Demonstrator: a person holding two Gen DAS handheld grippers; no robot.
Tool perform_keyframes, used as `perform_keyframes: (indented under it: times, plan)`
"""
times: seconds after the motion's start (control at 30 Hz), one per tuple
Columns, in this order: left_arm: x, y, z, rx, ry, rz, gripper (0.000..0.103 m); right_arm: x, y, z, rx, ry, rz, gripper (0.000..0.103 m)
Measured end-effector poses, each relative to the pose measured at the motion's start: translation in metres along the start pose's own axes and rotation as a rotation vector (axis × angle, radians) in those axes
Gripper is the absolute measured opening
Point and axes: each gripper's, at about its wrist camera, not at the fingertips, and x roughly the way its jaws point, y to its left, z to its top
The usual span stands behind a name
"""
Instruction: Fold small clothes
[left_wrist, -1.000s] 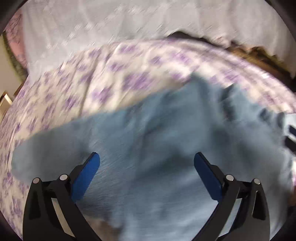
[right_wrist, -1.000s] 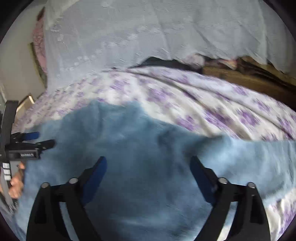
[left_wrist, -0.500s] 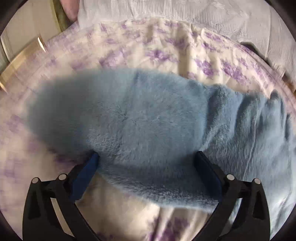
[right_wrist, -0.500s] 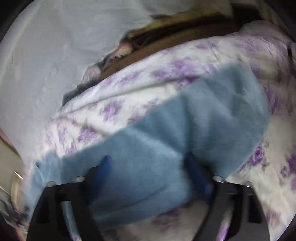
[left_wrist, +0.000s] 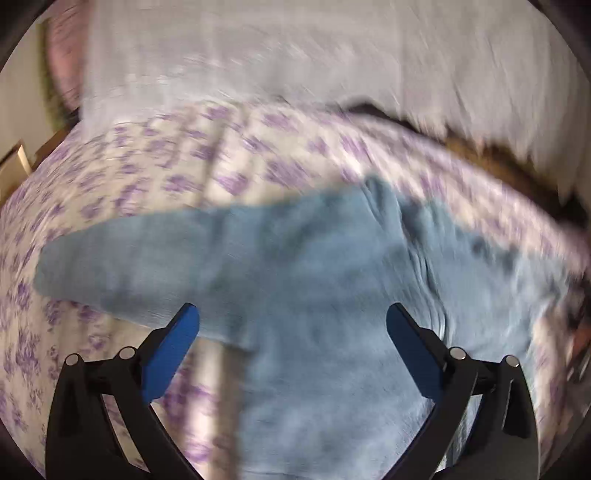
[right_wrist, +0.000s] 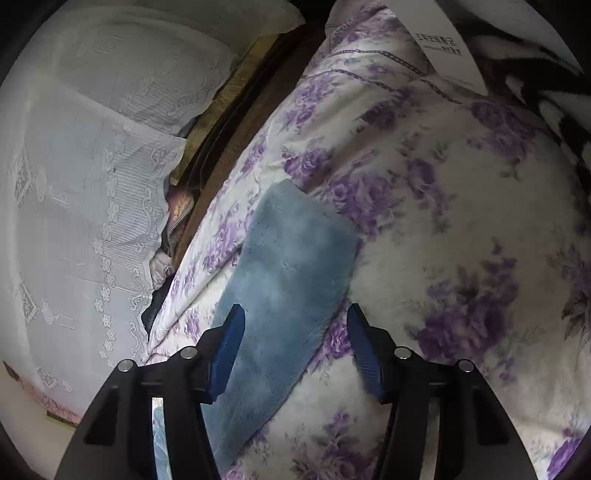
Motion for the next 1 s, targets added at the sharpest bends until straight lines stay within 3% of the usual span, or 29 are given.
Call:
perform_keyframes:
  times: [0.07, 0.13, 0.23, 0.4, 0.47, 0.53, 0.67, 0.73, 0.83, 0.9, 1.0]
  plan:
    - [0.03, -0.028, -0.008, 0.109, 0.103, 0.038, 0.099, 0.009, 0.008, -0.004, -0.047, -0.006, -0.026, 0.058]
    - [0.067, -0.045, -0.021, 0.18, 0.2, 0.143, 0.099, 0.019, 0.015, -0.005, -0.068, -0.018, -0.045, 0.058]
    - [0.053, -0.056, -0.019, 0.195, 0.158, 0.179, 0.099, 0.017, 0.007, 0.008, -0.026, -0.041, -0.015, 0.059]
    - [0.018, -0.079, 0.013, 0.144, 0.131, 0.084, 0.099, 0.025, 0.01, 0.018, -0.033, -0.094, -0.046, 0.059]
    - [0.022, -0.093, 0.022, 0.116, 0.166, 0.011, 0.099, 0.028, 0.012, 0.017, -0.055, -0.108, -0.06, 0.048]
    - [0.037, -0.115, 0.027, 0.082, 0.208, -0.061, 0.099, 0.029, 0.004, 0.019, -0.011, -0.095, -0.018, 0.021]
    - [0.072, -0.169, 0.025, 0.055, 0.261, -0.159, 0.099, 0.022, -0.001, 0.019, 0.021, -0.097, 0.035, 0.019]
    - [0.084, -0.2, 0.018, 0.102, 0.248, -0.152, 0.099, 0.022, 0.002, 0.017, -0.003, -0.095, 0.031, 0.019]
    - [0.101, -0.242, -0.005, 0.237, 0.147, -0.012, 0.099, 0.025, 0.003, 0.016, -0.008, -0.074, 0.027, 0.022]
    - [0.093, -0.246, -0.012, 0.269, 0.084, 0.011, 0.099, 0.024, 0.005, 0.017, -0.003, -0.078, 0.04, 0.021]
    - [0.083, -0.23, -0.006, 0.25, 0.108, -0.007, 0.099, 0.011, 0.014, 0.012, -0.035, -0.089, 0.093, 0.017]
